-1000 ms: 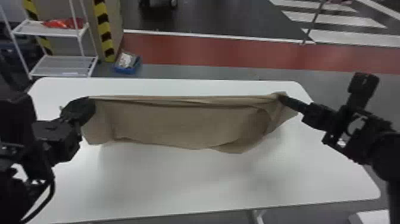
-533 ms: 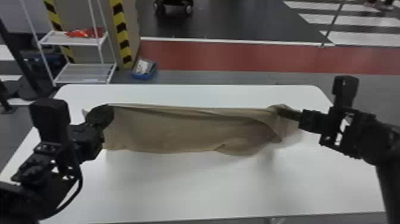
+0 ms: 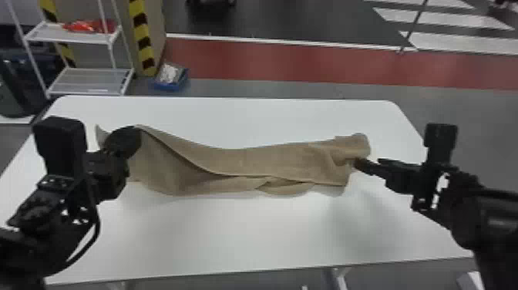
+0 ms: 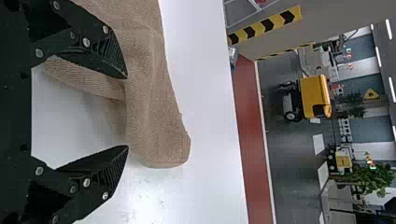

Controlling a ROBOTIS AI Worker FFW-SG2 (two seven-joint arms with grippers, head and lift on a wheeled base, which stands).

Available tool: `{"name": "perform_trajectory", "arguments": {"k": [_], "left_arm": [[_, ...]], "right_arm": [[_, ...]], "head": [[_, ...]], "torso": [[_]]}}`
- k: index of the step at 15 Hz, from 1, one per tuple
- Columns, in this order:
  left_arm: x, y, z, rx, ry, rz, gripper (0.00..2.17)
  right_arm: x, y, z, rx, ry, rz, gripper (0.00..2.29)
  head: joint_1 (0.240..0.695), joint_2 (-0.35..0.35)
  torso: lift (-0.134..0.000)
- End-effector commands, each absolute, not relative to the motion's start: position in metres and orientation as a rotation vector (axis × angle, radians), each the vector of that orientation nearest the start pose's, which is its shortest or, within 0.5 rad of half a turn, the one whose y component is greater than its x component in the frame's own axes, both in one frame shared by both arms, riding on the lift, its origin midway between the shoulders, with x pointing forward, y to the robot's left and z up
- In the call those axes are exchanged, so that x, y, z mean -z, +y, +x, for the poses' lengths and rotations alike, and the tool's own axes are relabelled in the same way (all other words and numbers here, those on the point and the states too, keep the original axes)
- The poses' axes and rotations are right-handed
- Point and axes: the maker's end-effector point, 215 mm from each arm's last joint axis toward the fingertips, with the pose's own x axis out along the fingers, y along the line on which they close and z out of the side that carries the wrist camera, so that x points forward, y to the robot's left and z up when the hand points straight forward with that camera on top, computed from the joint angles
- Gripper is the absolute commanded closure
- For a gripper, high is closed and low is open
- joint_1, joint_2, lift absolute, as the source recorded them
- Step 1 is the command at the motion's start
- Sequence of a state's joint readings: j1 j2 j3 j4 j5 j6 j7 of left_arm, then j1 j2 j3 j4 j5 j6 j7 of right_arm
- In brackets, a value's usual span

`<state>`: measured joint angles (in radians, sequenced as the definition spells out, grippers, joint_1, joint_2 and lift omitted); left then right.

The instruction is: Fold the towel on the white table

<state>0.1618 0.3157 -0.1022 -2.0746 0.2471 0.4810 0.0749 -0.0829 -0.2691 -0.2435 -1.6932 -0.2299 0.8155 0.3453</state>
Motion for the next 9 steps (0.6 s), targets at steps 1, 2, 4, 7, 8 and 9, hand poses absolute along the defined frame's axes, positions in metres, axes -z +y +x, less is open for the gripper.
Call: {"name": "perform_trajectory", "arguments": {"k": [1, 2, 4, 7, 8, 9], "left_arm": [[0.313, 0.207, 0.536, 0.161, 0.182, 0.093, 1.89], [0.314, 0.204, 0.536, 0.163, 0.184, 0.096, 1.89], [0.316, 0.201, 0.535, 0.166, 0.189, 0.099, 1.89], [0.316, 0.200, 0.534, 0.167, 0.191, 0.100, 1.89], [0.317, 0.201, 0.535, 0.166, 0.194, 0.103, 1.89], [0.317, 0.201, 0.535, 0.166, 0.194, 0.103, 1.89]], "right_arm": [[0.404, -0.360, 0.538, -0.130, 0.520, 0.119, 0.10], [0.404, -0.355, 0.531, -0.137, 0.510, 0.113, 0.12], [0.398, -0.354, 0.530, -0.141, 0.451, 0.060, 0.22], [0.416, -0.346, 0.535, -0.166, 0.468, 0.034, 0.41], [0.425, -0.342, 0.537, -0.172, 0.487, 0.012, 0.41], [0.432, -0.334, 0.538, -0.187, 0.506, -0.013, 0.41]], "head": [[0.695, -0.143], [0.695, -0.143], [0.695, -0.154], [0.695, -0.154], [0.695, -0.153], [0.695, -0.151]], "torso": [[-0.120], [-0.120], [-0.120], [-0.120], [-0.120], [-0.120]]}}
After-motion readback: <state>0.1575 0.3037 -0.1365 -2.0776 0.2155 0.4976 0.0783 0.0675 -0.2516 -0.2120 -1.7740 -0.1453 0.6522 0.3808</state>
